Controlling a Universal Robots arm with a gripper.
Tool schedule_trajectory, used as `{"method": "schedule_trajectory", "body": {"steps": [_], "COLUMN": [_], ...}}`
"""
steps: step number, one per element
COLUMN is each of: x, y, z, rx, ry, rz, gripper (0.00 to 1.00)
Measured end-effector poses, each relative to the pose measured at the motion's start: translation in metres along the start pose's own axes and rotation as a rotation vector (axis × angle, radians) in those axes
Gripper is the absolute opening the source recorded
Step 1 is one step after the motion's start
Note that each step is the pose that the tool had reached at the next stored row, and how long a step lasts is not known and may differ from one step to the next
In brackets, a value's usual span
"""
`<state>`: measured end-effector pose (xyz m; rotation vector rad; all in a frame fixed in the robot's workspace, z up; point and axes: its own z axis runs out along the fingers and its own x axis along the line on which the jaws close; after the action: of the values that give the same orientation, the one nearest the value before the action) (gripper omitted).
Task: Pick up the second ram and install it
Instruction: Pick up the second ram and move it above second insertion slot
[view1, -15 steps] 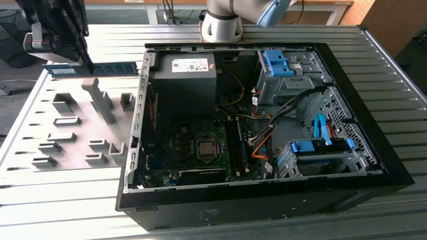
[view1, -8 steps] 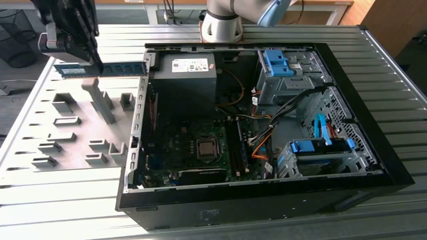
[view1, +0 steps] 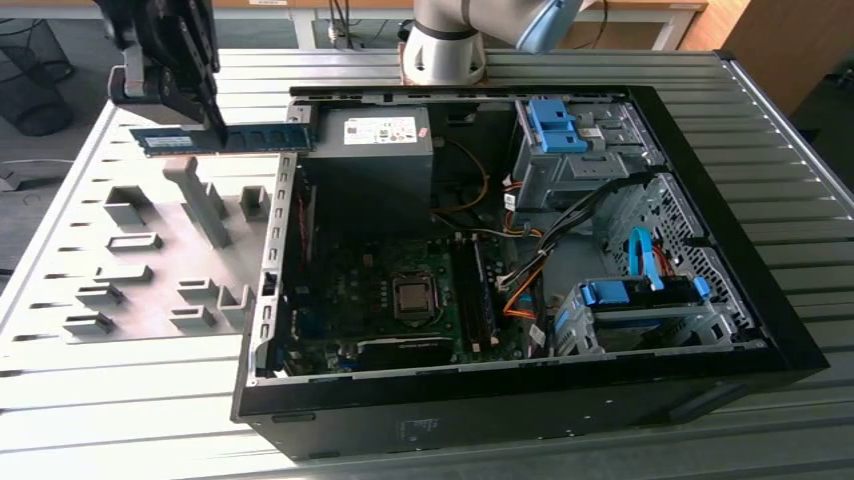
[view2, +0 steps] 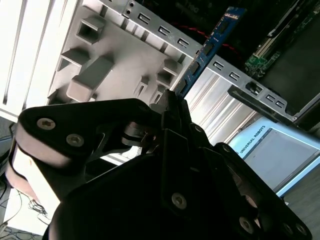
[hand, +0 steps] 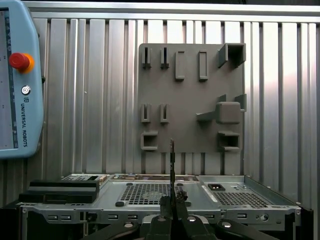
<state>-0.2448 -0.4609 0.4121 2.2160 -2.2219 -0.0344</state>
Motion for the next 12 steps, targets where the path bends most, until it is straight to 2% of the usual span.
{"method": "schedule_trajectory", "body": {"steps": [12], "x": [-0.0001], "y": [-0.0226], "z": [-0.0003], "rx": [0.0], "ry": [0.0001], "rz": [0.0], "gripper": [0.14]}}
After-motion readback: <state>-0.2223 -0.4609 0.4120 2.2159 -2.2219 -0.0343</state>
